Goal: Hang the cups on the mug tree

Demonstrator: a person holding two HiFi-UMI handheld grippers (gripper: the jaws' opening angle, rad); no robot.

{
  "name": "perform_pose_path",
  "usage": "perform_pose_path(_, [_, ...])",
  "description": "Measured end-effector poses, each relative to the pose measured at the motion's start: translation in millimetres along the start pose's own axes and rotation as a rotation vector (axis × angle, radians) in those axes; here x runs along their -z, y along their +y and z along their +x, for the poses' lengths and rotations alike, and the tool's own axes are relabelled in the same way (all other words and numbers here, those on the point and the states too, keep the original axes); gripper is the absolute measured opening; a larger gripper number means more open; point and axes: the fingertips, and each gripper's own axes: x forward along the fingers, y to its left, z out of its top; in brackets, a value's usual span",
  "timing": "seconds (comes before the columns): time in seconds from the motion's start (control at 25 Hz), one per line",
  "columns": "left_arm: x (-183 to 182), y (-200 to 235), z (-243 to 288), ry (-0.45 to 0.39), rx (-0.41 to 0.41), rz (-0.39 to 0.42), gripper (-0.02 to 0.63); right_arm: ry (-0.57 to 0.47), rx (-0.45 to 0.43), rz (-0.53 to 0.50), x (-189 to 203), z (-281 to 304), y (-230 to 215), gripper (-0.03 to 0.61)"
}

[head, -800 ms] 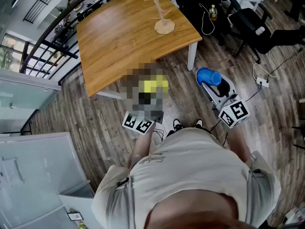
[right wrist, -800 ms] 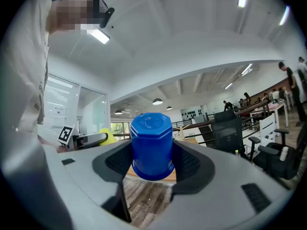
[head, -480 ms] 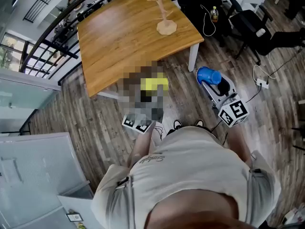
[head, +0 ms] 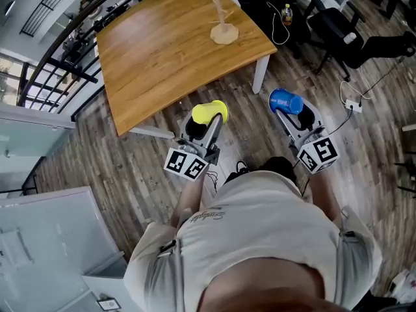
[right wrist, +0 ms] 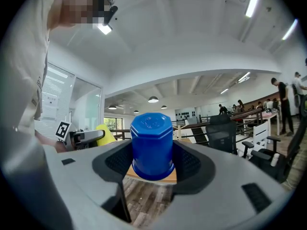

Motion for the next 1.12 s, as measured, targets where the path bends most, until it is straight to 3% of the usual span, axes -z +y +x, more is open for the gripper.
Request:
perform_pose_path(0.48, [14, 26, 20, 0.039, 0.009, -0.015, 0.278, 0.036, 0.015, 0.020, 20, 21, -10, 0.245])
perform_pose_path(1.12, [13, 55, 155, 0.048, -0.038, 0.033, 0.278, -0.020, -0.063, 0.039, 8, 103, -135, 0.245])
